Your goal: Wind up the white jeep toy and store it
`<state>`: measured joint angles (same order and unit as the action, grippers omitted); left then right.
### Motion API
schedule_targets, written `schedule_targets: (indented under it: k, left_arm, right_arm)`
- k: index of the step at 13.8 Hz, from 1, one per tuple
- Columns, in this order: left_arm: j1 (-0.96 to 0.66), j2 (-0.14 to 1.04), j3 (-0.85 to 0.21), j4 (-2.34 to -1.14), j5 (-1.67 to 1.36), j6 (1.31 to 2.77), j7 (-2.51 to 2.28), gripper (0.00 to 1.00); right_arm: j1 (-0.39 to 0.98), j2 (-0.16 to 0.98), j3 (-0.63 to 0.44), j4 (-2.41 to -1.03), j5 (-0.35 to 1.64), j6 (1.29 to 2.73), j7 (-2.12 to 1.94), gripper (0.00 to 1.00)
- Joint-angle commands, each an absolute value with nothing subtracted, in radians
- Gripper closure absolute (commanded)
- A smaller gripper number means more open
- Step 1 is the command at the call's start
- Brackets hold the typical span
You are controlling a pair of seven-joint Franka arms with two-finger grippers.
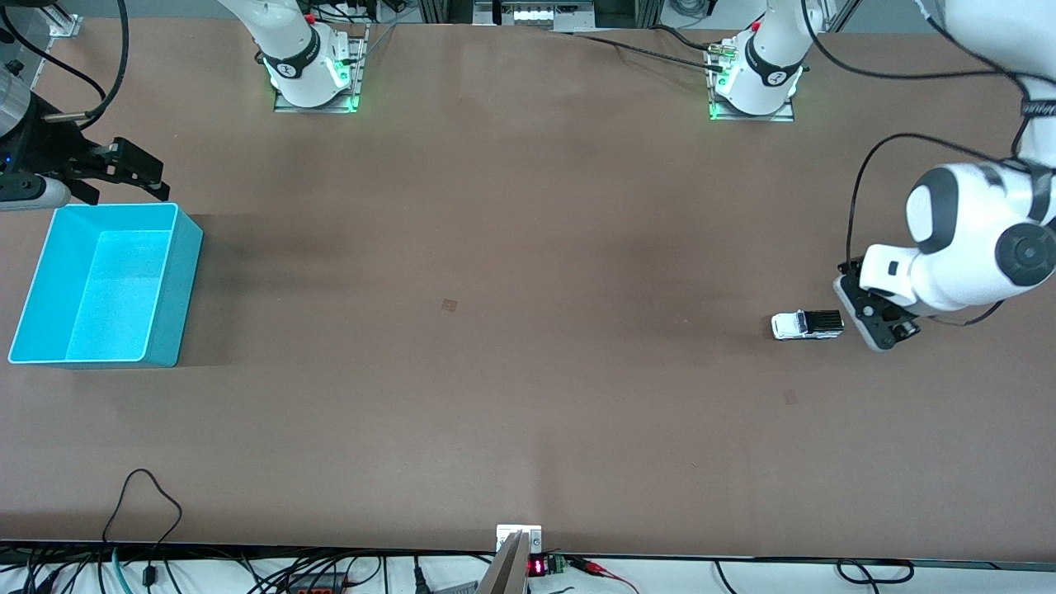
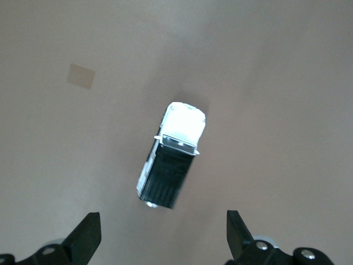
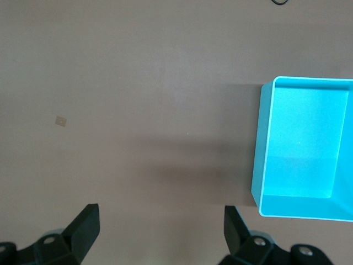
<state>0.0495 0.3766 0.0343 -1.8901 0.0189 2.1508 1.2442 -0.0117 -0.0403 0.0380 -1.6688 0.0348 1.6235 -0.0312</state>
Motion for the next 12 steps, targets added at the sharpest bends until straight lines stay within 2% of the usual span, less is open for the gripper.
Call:
schedule_targets:
  k: [1, 4, 6, 9, 12]
  left_arm:
    - [0.054, 0.434, 0.031, -1.884, 0.012, 2.239, 1.432, 0.0]
    - [0.051, 0.468, 0.031, -1.919, 0.008, 2.313, 1.572, 0.0]
    - [0.054, 0.465, 0.031, -1.983, 0.008, 2.364, 1.597, 0.0]
    - [0.052, 0.468, 0.031, -2.055, 0.008, 2.498, 1.615, 0.0]
    - [0.048, 0.468, 0.022, -2.069, 0.008, 2.516, 1.617, 0.0]
  right_arm:
    - [-0.017, -0.061, 0.043, -1.684, 0.04, 1.618, -0.025, 0.0]
    - [-0.017, -0.061, 0.043, -1.684, 0.04, 1.617, -0.025, 0.0]
    - [-0.017, -0.061, 0.043, -1.684, 0.04, 1.618, -0.025, 0.0]
    - [-0.017, -0.06, 0.043, -1.684, 0.04, 1.617, -0.025, 0.0]
    - [-0.017, -0.06, 0.043, -1.684, 0.04, 1.617, -0.025, 0.0]
